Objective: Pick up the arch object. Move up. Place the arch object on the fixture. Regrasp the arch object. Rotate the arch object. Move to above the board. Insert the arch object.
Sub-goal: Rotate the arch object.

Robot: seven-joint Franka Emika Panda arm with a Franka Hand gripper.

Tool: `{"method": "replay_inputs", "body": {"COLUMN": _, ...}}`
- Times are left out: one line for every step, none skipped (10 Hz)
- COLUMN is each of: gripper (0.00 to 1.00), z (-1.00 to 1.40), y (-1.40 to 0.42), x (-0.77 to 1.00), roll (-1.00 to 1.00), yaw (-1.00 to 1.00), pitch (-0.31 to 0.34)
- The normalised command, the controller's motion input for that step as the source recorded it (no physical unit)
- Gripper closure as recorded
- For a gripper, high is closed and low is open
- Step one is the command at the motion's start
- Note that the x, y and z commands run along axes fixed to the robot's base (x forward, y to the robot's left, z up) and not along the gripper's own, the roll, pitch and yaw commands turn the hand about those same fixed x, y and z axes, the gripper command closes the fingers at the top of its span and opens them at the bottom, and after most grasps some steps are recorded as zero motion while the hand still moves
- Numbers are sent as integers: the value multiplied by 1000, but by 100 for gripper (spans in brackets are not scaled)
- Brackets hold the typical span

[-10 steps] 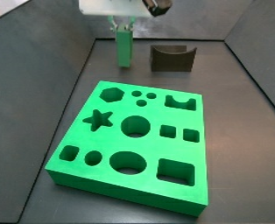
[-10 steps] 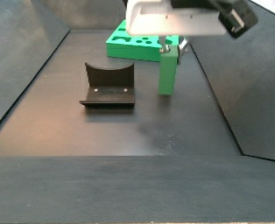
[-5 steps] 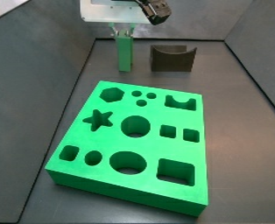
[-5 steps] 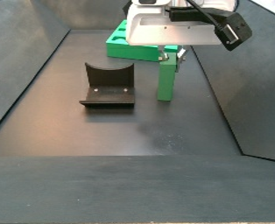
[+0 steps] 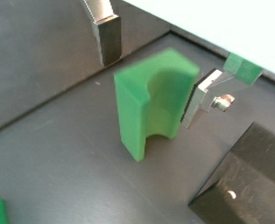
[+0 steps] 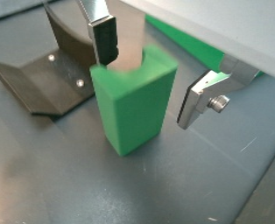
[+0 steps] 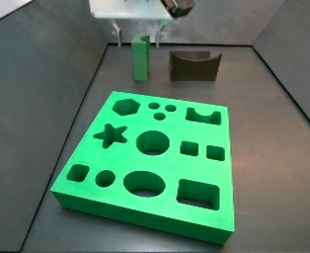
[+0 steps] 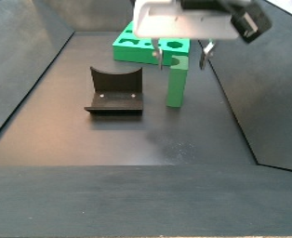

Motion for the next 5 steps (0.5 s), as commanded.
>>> {"method": "replay_inputs", "body": {"gripper": 0, "z": 775, "y": 15, "x": -30, "roll": -26, "yaw": -31, "pitch": 12}}
{"method": "replay_inputs", "body": {"gripper": 0, "z": 552, "y": 18, "x": -20, "roll": -10, "yaw": -33, "pitch": 27}}
{"method": "replay_inputs", "body": {"gripper": 0, "z": 371, "y": 20, "x": -18, "roll": 2, "yaw": -34, "pitch": 33}}
{"method": "replay_inputs", "body": {"gripper": 0, "z": 194, "y": 19, "x": -15, "roll": 14, "yaw": -35, "pitch": 42}}
{"method": "replay_inputs", "body": {"gripper": 0, "z": 0, "y": 83, "x": 0, "roll": 4, "yaw": -1000, "pitch": 6}}
